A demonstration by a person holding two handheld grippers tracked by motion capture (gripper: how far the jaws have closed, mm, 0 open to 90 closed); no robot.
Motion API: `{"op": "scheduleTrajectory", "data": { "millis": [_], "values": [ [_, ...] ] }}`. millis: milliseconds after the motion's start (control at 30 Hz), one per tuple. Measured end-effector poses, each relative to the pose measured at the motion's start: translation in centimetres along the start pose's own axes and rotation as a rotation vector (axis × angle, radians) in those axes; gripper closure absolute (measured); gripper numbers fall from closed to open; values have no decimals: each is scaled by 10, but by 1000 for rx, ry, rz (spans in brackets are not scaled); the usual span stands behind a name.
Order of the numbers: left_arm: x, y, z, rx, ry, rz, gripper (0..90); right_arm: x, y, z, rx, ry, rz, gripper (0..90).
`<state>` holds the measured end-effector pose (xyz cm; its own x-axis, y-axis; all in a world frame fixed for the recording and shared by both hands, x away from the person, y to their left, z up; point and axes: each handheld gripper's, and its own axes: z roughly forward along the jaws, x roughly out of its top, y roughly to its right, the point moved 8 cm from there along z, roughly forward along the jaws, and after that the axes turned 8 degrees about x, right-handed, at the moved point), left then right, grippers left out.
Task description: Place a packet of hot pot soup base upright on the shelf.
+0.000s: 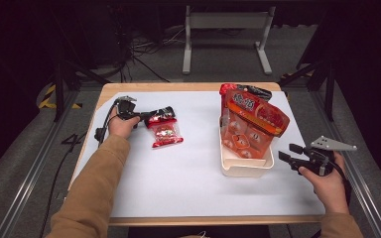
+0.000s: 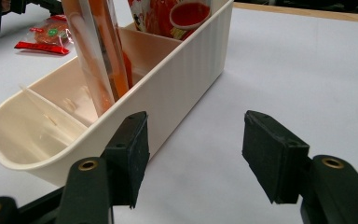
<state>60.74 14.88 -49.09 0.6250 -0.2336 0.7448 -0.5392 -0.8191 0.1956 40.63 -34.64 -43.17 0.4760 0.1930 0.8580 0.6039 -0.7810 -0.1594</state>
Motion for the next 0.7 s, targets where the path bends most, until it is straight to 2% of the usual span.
{"op": "scheduleTrajectory", "data": {
  "millis": [67,133,333,433,533,700],
  "values": [
    [2,3,-6,-7,-3,-21,895,0,0,0,1,2,2,416],
    [6,6,-14,-9,6,-20,897,1,0,-1,0,6,-1,417],
    [16,17,-34,-29,54,5,900,3,1,-2,1,11,-5,425],
    [22,26,-47,-40,85,32,900,5,1,-2,-4,12,-12,442],
    [26,34,-54,-55,101,35,900,6,1,-2,-3,7,-19,453],
    [32,51,-70,-76,128,83,900,7,3,-1,-2,8,-18,463]
  ]
}}
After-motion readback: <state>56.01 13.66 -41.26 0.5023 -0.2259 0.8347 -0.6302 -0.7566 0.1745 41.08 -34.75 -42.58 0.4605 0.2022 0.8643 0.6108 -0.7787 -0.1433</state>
